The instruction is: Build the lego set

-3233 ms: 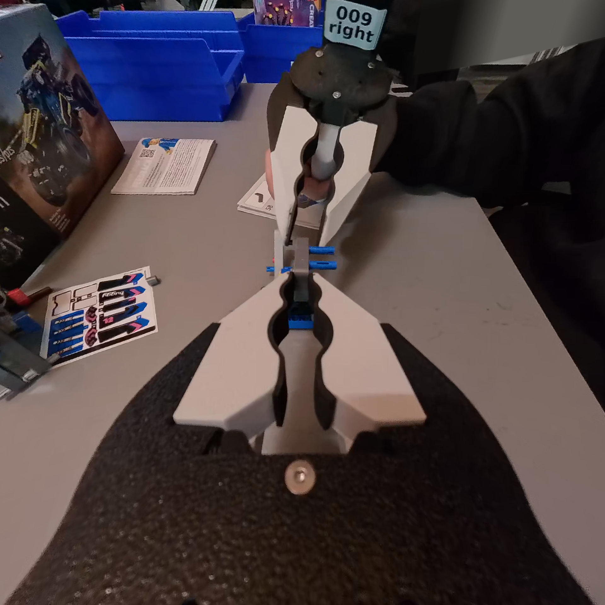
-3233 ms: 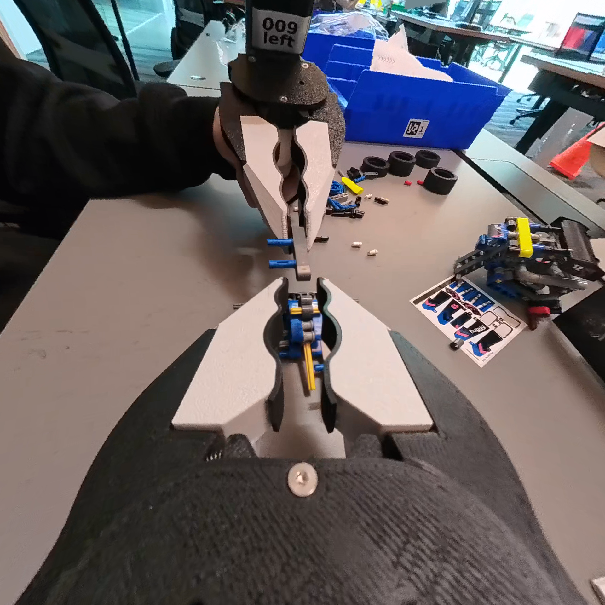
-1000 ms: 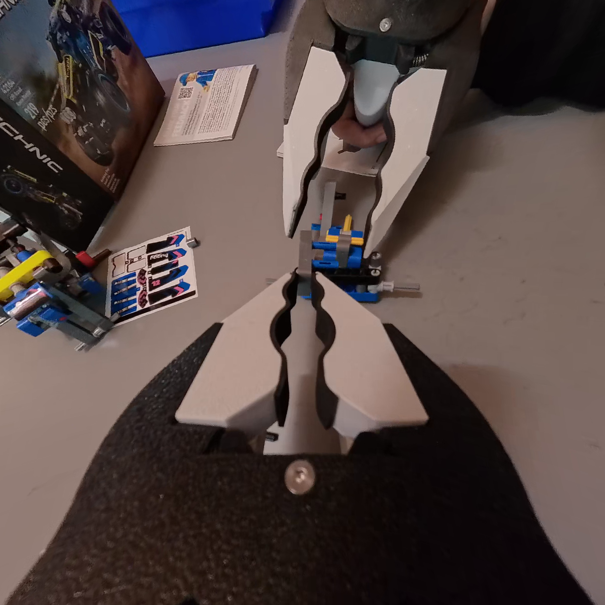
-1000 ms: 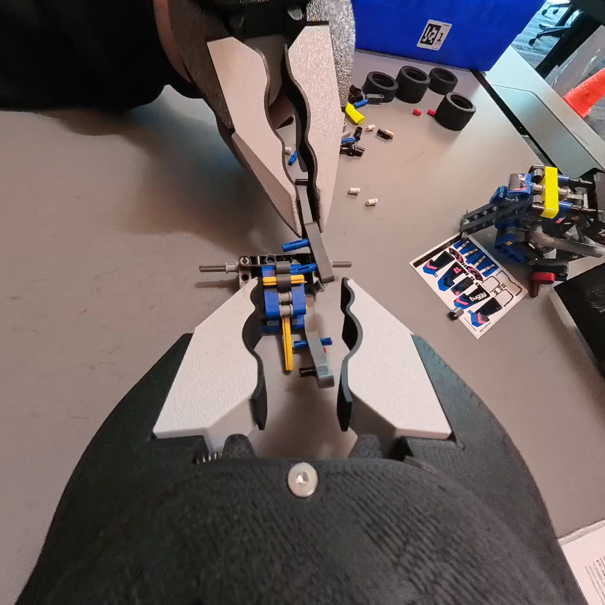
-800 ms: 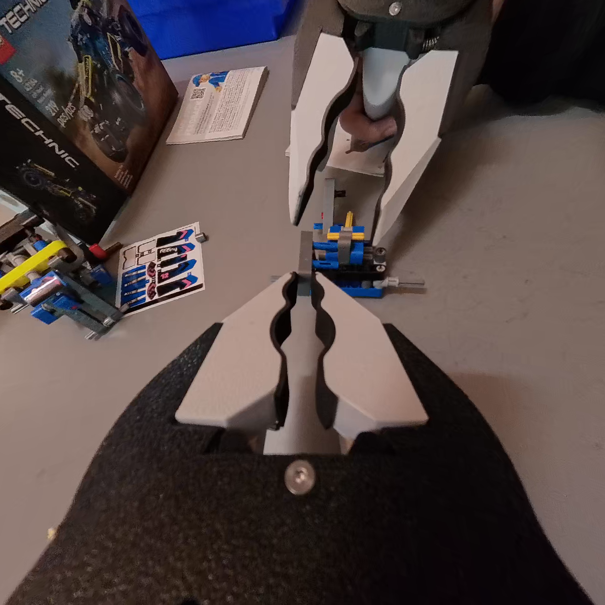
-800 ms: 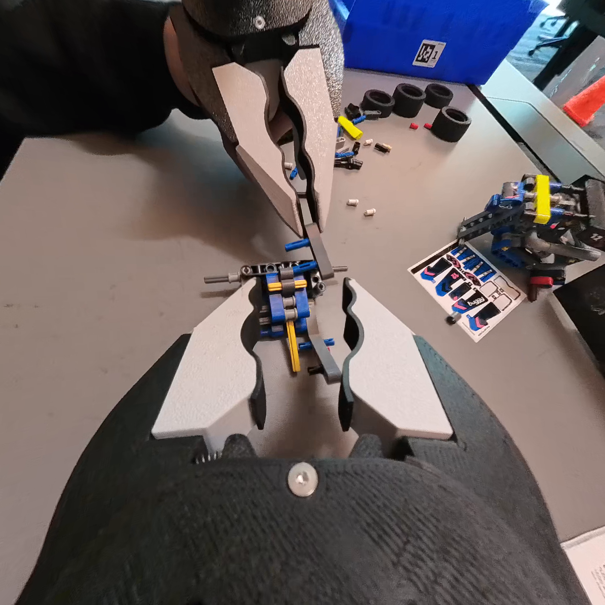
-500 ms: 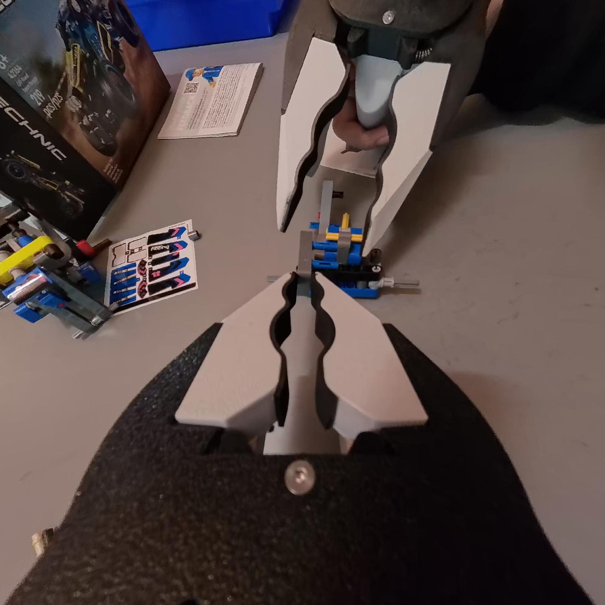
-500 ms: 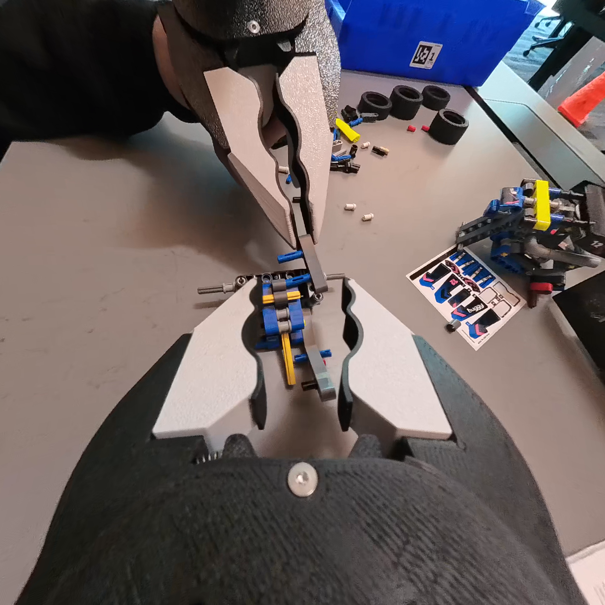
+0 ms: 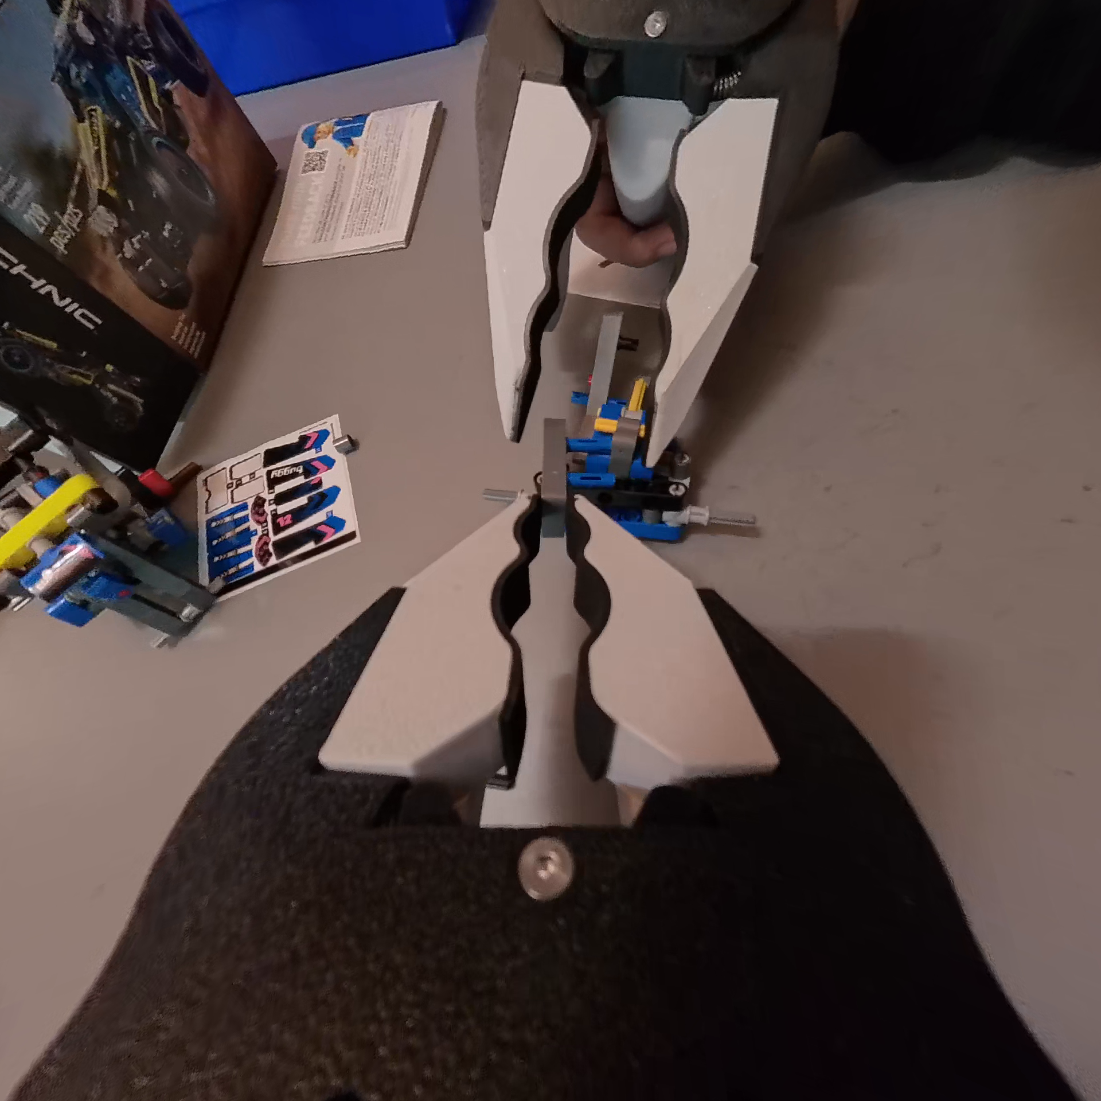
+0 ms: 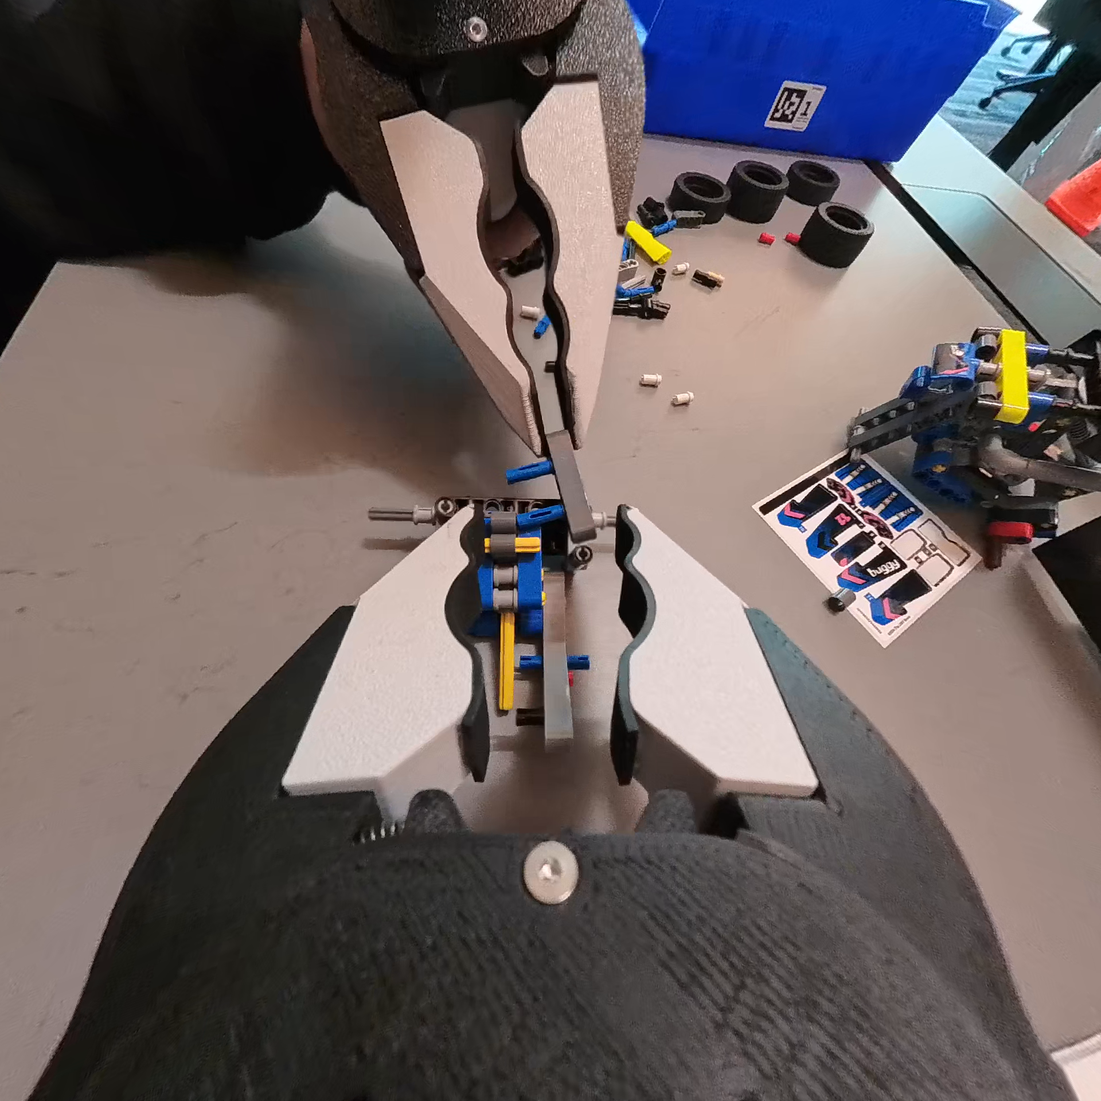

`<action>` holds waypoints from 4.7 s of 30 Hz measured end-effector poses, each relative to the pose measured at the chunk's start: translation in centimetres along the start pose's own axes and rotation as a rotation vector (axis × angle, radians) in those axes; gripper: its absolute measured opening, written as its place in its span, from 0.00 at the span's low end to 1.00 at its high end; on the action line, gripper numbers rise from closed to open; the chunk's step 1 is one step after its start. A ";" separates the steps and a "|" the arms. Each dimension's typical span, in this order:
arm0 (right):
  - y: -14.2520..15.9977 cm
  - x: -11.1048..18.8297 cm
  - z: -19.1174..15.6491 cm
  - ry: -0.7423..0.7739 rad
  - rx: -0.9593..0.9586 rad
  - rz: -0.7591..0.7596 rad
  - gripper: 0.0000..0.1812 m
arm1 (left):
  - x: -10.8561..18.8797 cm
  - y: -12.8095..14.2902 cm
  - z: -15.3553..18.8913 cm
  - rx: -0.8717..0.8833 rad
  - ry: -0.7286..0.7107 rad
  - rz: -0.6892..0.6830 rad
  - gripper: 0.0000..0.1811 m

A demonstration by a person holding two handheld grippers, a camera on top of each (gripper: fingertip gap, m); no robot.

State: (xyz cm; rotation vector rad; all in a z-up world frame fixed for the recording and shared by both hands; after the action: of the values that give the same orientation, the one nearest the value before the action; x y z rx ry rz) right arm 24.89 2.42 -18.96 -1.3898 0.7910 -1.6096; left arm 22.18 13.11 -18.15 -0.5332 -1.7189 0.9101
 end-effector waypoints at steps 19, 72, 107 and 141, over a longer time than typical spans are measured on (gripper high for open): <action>0.3 0.5 -0.1 -0.034 -0.028 -0.007 0.17 | -0.8 -0.5 -0.8 0.002 0.138 -0.087 0.02; 0.4 0.6 0.1 -0.167 0.025 0.016 0.17 | -0.7 -0.4 0.8 0.164 0.031 -0.070 0.02; 0.4 0.6 -0.1 -0.157 0.058 0.021 0.17 | -0.4 -0.9 1.1 0.125 0.008 -0.088 0.02; 0.3 0.6 -0.4 -0.161 0.024 0.010 0.17 | -0.7 0.1 1.4 0.144 0.002 -0.003 0.02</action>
State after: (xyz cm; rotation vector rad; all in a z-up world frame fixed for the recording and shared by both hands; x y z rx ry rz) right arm 24.54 1.73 -19.08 -1.4752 0.6801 -1.4742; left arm 21.09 12.22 -18.85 -0.4353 -1.6376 1.0221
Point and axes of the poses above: each gripper's, where its closed fingertips meet, x back along the fingers, y out of its underside, z = x × y across the jaws, the point moved 6 cm from there along x, back along the fingers, and after that the axes turned 6 degrees about y, right-handed, at the moved point
